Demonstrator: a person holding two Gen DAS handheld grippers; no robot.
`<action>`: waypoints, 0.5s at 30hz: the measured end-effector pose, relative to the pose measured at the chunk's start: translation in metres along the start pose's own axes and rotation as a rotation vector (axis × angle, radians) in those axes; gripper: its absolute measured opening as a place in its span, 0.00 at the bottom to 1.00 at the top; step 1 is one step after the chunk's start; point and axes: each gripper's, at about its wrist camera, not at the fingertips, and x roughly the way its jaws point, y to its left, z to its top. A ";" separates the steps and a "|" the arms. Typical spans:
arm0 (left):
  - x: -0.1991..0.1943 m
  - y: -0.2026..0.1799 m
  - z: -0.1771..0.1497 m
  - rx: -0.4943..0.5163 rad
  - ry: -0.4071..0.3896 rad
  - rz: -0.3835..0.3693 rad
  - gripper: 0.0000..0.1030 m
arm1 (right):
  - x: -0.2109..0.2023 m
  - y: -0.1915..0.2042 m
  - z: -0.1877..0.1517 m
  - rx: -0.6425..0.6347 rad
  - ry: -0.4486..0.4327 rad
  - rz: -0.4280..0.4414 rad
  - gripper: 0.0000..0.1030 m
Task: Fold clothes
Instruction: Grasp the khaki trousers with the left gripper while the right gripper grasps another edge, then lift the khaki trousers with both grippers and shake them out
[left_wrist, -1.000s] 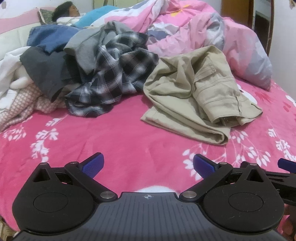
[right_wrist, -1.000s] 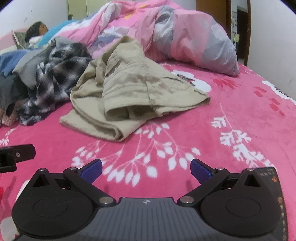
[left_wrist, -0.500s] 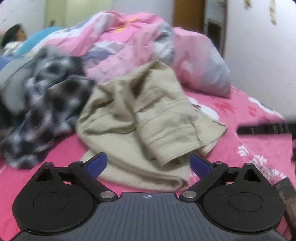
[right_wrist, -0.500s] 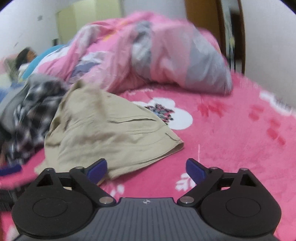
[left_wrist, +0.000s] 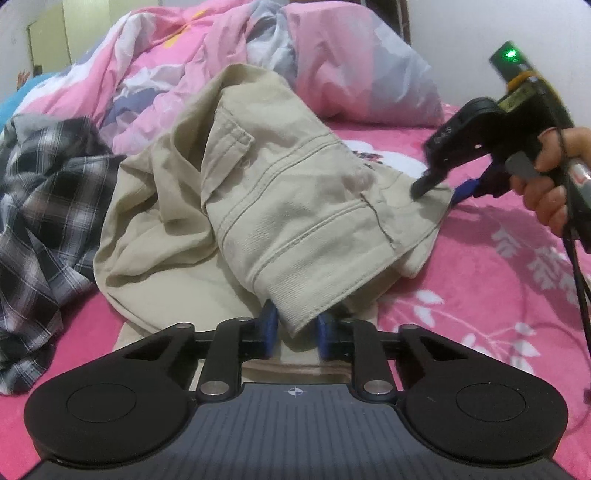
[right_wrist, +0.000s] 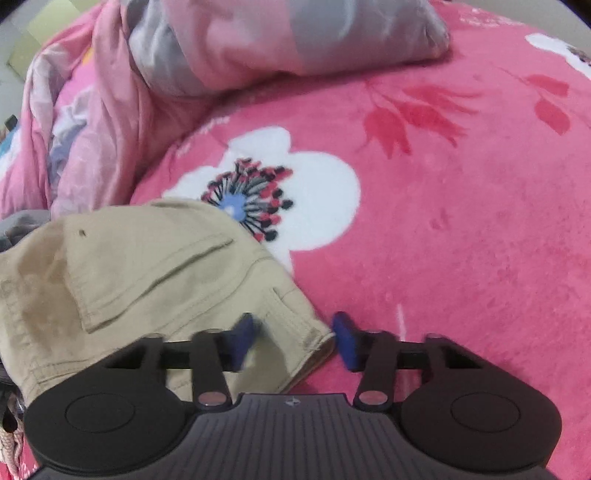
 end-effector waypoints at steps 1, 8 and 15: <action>-0.001 0.001 0.001 -0.004 -0.004 -0.001 0.18 | -0.008 -0.001 -0.001 0.016 -0.005 0.042 0.16; -0.004 -0.019 -0.001 0.090 -0.038 0.025 0.47 | -0.079 0.011 0.000 0.080 -0.076 0.330 0.14; -0.007 -0.003 0.014 -0.072 -0.051 0.080 0.05 | -0.141 0.039 0.003 0.040 -0.161 0.513 0.13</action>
